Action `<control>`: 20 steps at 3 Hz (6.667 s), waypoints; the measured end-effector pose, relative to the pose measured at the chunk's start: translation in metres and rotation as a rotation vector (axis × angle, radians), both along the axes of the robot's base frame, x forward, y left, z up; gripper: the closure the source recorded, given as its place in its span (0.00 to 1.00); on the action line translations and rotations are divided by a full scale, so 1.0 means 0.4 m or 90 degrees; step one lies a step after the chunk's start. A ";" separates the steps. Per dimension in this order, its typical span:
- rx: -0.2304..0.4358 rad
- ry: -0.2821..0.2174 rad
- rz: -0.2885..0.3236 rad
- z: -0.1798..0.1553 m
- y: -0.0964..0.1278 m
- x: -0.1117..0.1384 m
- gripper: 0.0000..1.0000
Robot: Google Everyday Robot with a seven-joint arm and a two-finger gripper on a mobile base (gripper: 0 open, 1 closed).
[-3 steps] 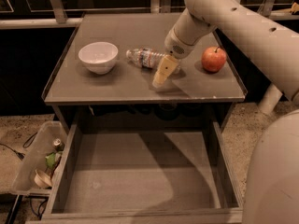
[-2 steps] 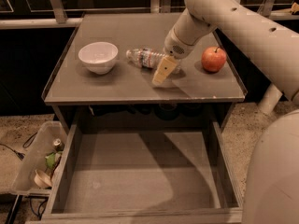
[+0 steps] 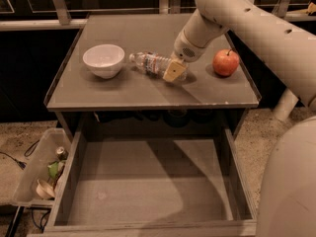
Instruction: Place water bottle into top drawer
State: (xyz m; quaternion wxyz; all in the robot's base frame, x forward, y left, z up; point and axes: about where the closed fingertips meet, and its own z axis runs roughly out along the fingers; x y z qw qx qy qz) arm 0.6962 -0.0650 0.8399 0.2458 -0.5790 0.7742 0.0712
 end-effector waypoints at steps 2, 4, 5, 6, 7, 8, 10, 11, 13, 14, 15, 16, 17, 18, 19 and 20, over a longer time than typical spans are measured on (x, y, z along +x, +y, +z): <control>-0.009 -0.011 0.013 0.020 -0.002 -0.037 1.00; -0.001 -0.073 0.056 0.153 -0.060 -0.235 1.00; 0.006 -0.105 0.065 0.208 -0.117 -0.359 1.00; 0.009 -0.148 0.064 0.226 -0.172 -0.512 1.00; -0.028 -0.181 0.038 0.193 -0.188 -0.619 1.00; -0.051 -0.169 0.006 0.092 -0.200 -0.709 1.00; -0.043 -0.081 -0.017 -0.178 -0.190 -0.725 1.00; -0.029 -0.045 -0.015 -0.279 -0.175 -0.687 1.00; 0.039 0.014 0.034 -0.398 -0.112 -0.623 1.00; 0.056 0.042 0.052 -0.443 -0.086 -0.602 1.00; 0.063 0.074 0.048 -0.487 -0.079 -0.580 1.00; 0.068 0.098 0.036 -0.513 -0.078 -0.569 1.00; 0.088 0.119 0.035 -0.562 -0.067 -0.563 1.00; 0.089 0.121 0.035 -0.567 -0.066 -0.564 1.00; 0.089 0.121 0.035 -0.567 -0.066 -0.564 0.82; 0.089 0.121 0.035 -0.567 -0.066 -0.564 0.59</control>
Offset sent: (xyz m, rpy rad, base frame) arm -0.0377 -0.0054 0.0264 -0.0337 -0.0521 0.0451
